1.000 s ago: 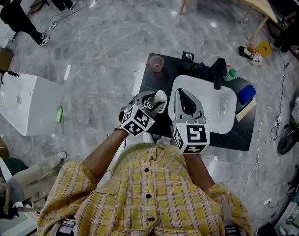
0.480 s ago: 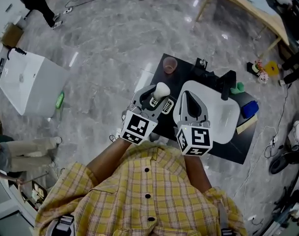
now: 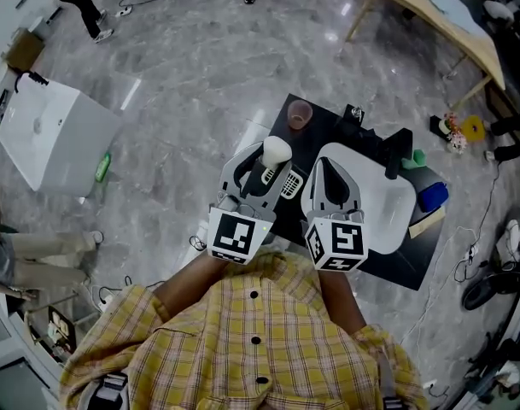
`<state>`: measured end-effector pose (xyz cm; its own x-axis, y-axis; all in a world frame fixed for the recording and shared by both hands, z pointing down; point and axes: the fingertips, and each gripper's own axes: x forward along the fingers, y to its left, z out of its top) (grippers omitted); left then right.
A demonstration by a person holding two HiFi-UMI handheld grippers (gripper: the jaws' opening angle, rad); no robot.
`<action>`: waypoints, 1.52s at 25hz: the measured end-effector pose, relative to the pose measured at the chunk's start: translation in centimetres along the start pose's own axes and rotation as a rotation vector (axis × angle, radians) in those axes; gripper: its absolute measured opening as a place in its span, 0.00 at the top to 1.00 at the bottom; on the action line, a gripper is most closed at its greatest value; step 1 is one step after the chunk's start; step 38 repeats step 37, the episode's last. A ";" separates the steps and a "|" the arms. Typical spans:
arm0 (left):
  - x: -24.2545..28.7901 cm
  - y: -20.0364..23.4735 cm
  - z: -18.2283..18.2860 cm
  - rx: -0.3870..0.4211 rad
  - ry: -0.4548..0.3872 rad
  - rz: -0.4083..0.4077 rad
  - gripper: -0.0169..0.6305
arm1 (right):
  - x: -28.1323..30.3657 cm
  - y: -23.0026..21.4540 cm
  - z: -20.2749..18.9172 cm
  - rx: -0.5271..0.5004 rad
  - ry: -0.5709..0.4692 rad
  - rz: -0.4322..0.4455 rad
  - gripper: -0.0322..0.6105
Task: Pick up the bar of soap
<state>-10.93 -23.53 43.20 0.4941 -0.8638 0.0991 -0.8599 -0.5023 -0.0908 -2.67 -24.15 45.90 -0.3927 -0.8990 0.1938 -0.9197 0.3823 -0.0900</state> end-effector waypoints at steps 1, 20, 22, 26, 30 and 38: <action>-0.2 0.0 0.3 -0.009 -0.016 0.015 0.68 | 0.1 0.0 0.0 -0.001 -0.002 0.002 0.92; -1.3 0.8 1.8 -0.083 -0.147 0.065 0.68 | -0.1 1.5 1.0 -0.045 -0.047 0.023 0.92; -1.4 0.8 1.8 -0.085 -0.149 0.065 0.68 | -0.2 1.5 1.1 -0.048 -0.051 0.022 0.92; -1.5 1.0 2.0 -0.083 -0.156 0.062 0.68 | -0.3 1.7 1.4 -0.052 -0.056 0.017 0.92; -1.6 1.0 1.9 -0.086 -0.153 0.061 0.68 | -0.4 1.7 1.5 -0.052 -0.059 0.014 0.92; -1.6 0.9 2.3 -0.092 -0.166 0.063 0.68 | -0.8 1.6 1.8 -0.052 -0.066 0.008 0.92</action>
